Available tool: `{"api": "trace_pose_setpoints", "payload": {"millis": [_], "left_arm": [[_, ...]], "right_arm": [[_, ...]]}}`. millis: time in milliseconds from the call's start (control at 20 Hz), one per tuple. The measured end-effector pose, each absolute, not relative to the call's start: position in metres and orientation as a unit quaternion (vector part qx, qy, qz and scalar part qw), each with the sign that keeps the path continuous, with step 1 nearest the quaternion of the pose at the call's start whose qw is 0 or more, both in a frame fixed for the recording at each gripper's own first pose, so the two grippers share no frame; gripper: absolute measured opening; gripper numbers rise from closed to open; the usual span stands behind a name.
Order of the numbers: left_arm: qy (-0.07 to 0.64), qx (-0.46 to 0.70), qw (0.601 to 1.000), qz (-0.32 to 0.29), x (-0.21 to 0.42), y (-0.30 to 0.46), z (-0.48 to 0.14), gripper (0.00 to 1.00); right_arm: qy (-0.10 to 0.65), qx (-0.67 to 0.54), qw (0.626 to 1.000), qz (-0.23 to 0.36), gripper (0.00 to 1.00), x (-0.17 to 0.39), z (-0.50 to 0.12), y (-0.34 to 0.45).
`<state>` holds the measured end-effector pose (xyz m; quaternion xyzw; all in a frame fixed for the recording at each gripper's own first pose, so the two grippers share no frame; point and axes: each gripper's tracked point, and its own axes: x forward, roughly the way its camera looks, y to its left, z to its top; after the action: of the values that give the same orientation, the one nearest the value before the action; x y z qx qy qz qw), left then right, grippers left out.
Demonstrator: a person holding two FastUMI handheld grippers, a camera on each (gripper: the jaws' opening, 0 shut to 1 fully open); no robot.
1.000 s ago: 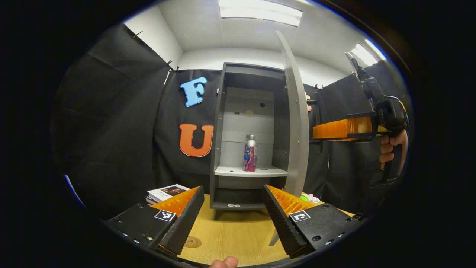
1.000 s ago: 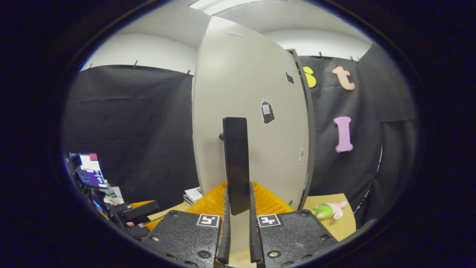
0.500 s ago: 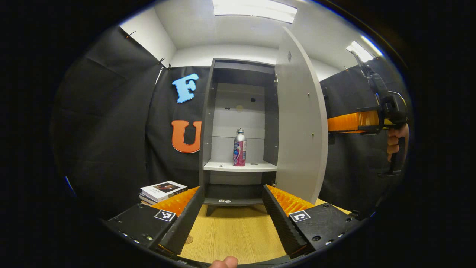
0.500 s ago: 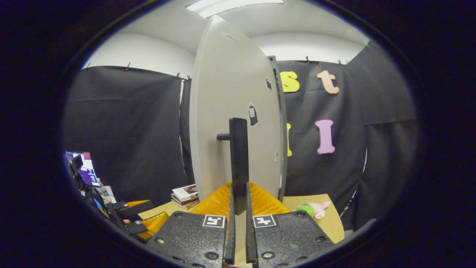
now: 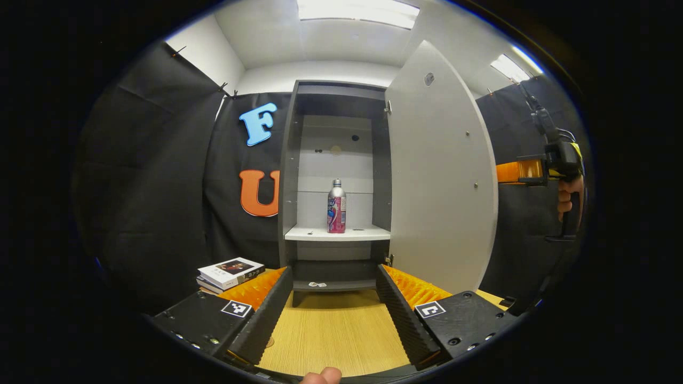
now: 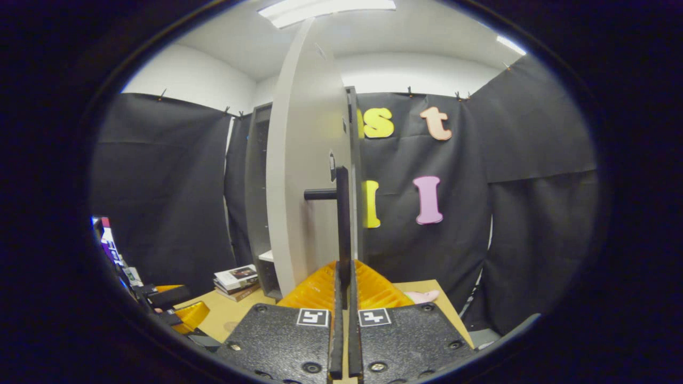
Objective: Open the cabinet door with the right hand, grasp the bottle in the cabinet with the left hand and place it on the coaster, then close the cabinet door with the right hand.
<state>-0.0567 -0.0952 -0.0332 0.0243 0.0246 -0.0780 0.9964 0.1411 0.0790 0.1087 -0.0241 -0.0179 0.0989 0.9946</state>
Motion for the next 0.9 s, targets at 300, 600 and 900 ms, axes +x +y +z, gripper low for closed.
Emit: {"api": "trace_pose_setpoints", "payload": {"millis": [300,600,900], "left_arm": [[0.017,0.03,0.996,-0.079,-0.055,-0.1,-0.028,0.95],[0.017,0.025,0.997,-0.076,-0.049,-0.099,-0.029,0.95],[0.016,0.022,0.997,-0.07,-0.047,-0.096,-0.03,0.95]], "right_arm": [[-0.02,-0.032,0.993,0.115,0.07,0.144,0.113,0.065],[-0.012,-0.011,0.992,0.123,0.07,0.125,0.109,0.057],[-0.025,-0.012,0.995,0.093,0.07,0.112,0.112,0.03]]}}
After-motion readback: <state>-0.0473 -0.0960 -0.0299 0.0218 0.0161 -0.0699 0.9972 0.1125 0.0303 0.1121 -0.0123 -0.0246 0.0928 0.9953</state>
